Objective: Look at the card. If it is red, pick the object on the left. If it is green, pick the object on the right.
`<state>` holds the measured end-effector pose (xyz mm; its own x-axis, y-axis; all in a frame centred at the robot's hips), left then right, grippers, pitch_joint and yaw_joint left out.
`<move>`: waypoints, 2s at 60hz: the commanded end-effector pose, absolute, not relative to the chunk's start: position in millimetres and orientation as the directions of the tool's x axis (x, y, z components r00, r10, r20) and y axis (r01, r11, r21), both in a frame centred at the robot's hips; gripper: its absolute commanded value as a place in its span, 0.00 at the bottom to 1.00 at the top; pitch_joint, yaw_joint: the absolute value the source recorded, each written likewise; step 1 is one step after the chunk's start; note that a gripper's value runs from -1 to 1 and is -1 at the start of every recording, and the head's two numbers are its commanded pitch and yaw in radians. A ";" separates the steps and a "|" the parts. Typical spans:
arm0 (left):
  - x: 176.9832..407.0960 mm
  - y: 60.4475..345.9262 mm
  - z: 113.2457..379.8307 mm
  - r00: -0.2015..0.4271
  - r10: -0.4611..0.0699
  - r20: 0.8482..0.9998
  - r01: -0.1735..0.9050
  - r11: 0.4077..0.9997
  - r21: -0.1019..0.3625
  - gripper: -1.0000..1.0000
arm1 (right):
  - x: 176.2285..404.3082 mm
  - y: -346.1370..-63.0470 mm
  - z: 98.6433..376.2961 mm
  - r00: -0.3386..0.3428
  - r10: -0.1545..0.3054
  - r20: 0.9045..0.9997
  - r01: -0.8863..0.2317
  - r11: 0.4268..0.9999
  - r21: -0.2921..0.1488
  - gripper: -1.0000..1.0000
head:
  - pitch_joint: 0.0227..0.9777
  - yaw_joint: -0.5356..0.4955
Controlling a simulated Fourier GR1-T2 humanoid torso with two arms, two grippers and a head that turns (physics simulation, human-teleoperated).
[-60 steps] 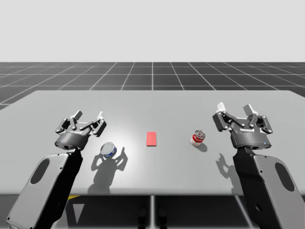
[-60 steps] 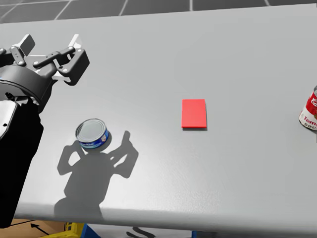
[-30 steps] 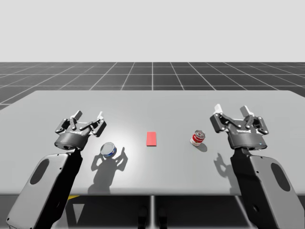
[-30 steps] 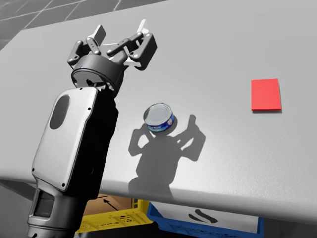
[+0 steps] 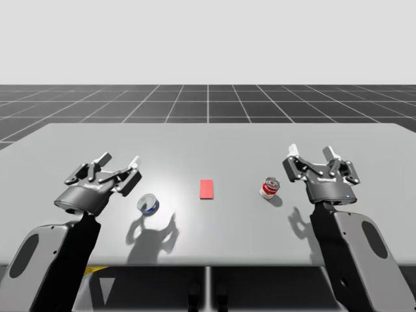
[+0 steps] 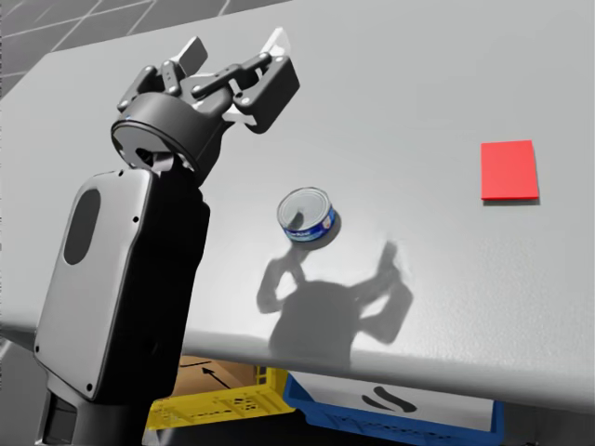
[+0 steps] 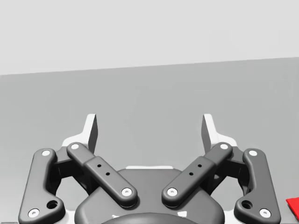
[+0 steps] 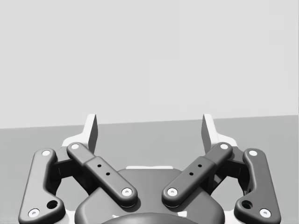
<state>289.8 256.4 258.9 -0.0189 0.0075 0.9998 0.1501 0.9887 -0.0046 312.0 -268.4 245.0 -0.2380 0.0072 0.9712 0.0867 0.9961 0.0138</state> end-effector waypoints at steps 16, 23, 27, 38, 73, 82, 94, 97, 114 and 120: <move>200.7 271.4 243.8 0.163 -0.076 0.984 0.300 0.954 0.024 0.00 | 316.2 -266.5 238.7 -0.228 0.012 0.974 0.089 0.996 0.008 0.00 | 0.92 0.91; 184.6 274.0 220.4 0.183 -0.111 0.977 0.300 0.952 0.052 0.00 | 316.6 -266.3 238.3 -0.228 0.013 0.974 0.090 0.996 0.008 0.00 | 0.92 0.91; 179.1 273.1 206.9 0.204 -0.117 0.972 0.308 0.950 0.050 0.00 | 316.9 -266.0 238.0 -0.227 0.013 0.974 0.090 0.996 0.008 0.00 | 0.92 0.91; 176.1 268.2 174.9 0.242 -0.103 0.965 0.319 0.947 0.021 0.00 | 317.3 -265.9 237.9 -0.230 0.013 0.973 0.091 0.996 0.008 0.00 | 0.92 0.92; 233.4 243.5 147.6 0.298 -0.110 0.948 0.262 0.965 0.029 0.00 | 316.9 -265.9 238.1 -0.236 0.013 0.972 0.088 0.996 0.007 0.00 | 0.91 0.90; 248.8 238.0 141.6 0.322 -0.113 0.940 0.250 0.968 0.030 0.00 | 316.2 -266.6 238.9 -0.239 0.012 0.971 0.089 0.996 0.010 0.00 | 0.91 0.90; 258.9 238.5 134.7 0.345 -0.112 0.932 0.229 0.973 0.032 0.00 | 315.8 -267.4 239.7 -0.242 0.010 0.970 0.090 0.996 0.012 0.00 | 0.91 0.89; 259.9 239.1 133.5 0.349 -0.110 0.931 0.223 0.974 0.031 0.00 | 315.7 -267.4 239.8 -0.242 0.010 0.970 0.090 0.996 0.012 0.00 | 0.91 0.89; 258.6 239.7 124.2 0.380 -0.132 0.916 0.227 0.973 0.047 0.66 | 315.4 -268.0 240.5 -0.244 0.009 0.970 0.089 0.996 0.013 0.00 | 0.91 0.89; 257.5 239.2 123.9 0.377 -0.134 0.917 0.235 0.971 0.046 0.97 | 315.4 -268.3 240.8 -0.246 0.009 0.969 0.089 0.996 0.013 0.00 | 0.90 0.89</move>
